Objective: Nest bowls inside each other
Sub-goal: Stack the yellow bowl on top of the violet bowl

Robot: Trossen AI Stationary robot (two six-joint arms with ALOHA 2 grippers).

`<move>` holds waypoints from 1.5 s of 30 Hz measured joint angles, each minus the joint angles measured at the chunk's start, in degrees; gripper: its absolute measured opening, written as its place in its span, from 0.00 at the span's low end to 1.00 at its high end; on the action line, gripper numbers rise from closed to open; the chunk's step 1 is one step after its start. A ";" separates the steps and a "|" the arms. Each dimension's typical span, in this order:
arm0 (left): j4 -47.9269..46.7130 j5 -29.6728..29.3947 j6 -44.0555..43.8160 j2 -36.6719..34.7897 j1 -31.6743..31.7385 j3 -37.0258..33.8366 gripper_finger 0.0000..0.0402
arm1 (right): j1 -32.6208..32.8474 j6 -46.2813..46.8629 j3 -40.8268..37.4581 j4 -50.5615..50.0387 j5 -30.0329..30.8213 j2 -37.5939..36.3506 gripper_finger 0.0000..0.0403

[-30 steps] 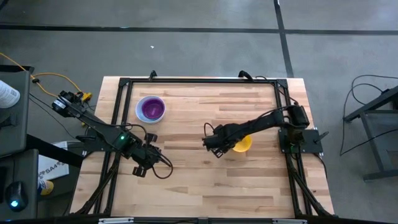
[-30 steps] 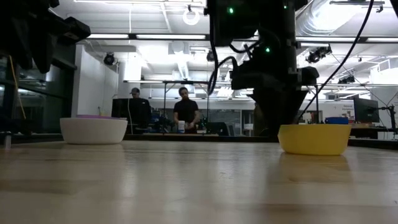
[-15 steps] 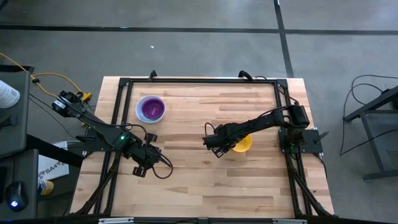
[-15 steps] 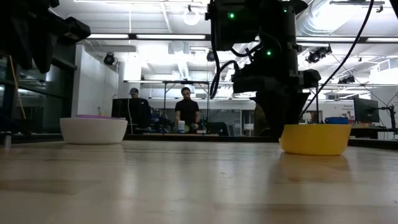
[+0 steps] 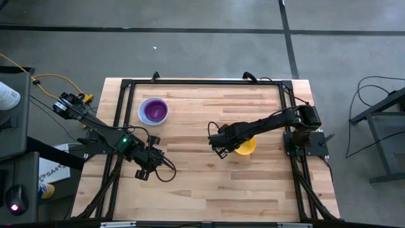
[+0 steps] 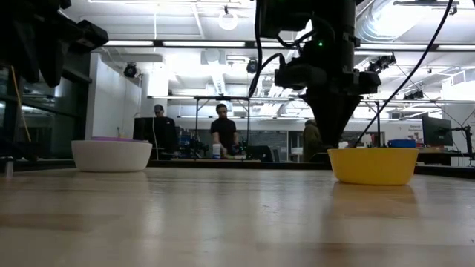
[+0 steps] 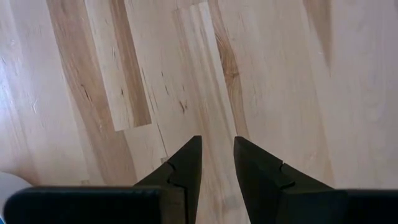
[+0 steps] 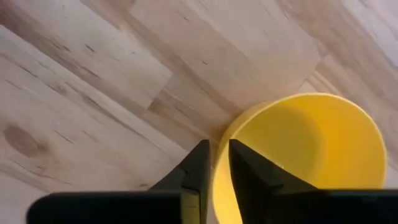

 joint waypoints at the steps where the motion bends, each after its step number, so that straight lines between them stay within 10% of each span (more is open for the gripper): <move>1: 0.00 0.00 -0.10 0.01 0.00 0.00 0.23 | 0.00 0.09 0.00 -0.10 -0.06 -0.01 0.12; 45: -0.03 1.07 -0.07 0.00 0.00 0.00 0.23 | -1.11 -0.82 -4.05 3.91 -1.67 0.43 0.26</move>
